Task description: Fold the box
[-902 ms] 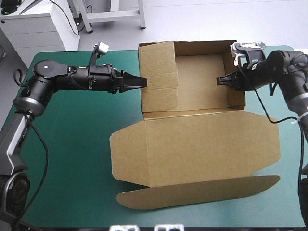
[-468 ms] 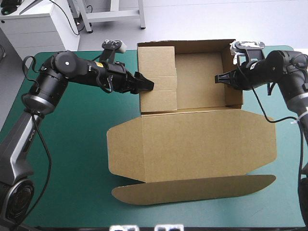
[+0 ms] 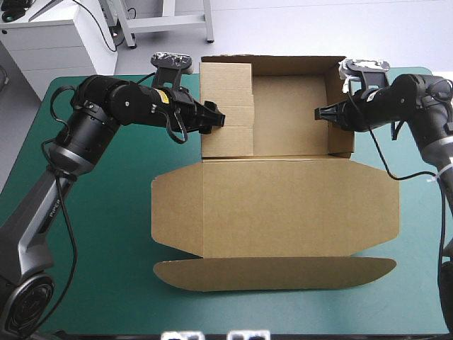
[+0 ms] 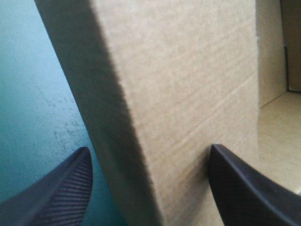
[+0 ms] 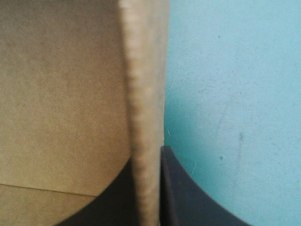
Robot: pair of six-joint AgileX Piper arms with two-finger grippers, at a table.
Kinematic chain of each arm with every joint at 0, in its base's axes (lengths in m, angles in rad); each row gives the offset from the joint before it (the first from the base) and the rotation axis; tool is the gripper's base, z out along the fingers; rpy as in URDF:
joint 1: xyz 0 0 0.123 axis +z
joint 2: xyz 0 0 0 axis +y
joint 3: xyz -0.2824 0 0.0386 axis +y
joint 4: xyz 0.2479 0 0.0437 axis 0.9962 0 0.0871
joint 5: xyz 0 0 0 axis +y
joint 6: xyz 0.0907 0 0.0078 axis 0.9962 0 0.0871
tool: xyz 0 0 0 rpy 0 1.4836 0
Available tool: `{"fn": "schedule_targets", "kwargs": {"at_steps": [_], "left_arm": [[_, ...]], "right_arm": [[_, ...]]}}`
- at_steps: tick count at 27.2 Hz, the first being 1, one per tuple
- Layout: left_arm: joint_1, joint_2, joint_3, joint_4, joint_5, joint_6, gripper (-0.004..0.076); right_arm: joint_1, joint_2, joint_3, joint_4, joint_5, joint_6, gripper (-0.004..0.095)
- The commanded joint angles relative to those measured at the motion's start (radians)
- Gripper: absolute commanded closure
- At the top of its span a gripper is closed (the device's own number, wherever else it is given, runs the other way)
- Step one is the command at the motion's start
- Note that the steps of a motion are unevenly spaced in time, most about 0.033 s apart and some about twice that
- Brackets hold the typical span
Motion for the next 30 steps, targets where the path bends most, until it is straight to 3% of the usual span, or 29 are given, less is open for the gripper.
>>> {"fn": "schedule_targets", "kwargs": {"at_steps": [1,5,10,19,30], "left_arm": [[-0.032,-0.033,-0.029,0.095,-0.048,-0.076,0.0233],[-0.039,-0.020,-0.029,0.156,-0.040,-0.120,0.0255],[-0.039,-0.019,-0.029,0.190,-0.040,-0.127,0.0361],[-0.039,-0.013,-0.029,0.138,-0.060,-0.076,0.0733],[-0.039,0.122,-0.029,0.114,-0.029,-0.007,0.0732]], "right_arm": [[0.001,-0.045,-0.033,0.129,-0.050,-0.001,0.0922],[0.003,-0.045,-0.033,0.153,-0.042,-0.011,0.0922],[0.003,-0.045,-0.033,0.215,-0.052,-0.028,0.0922],[0.019,-0.042,-0.033,0.187,-0.046,-0.036,0.0922],[0.111,0.073,-0.033,0.042,0.010,-0.011,0.0922]]}}
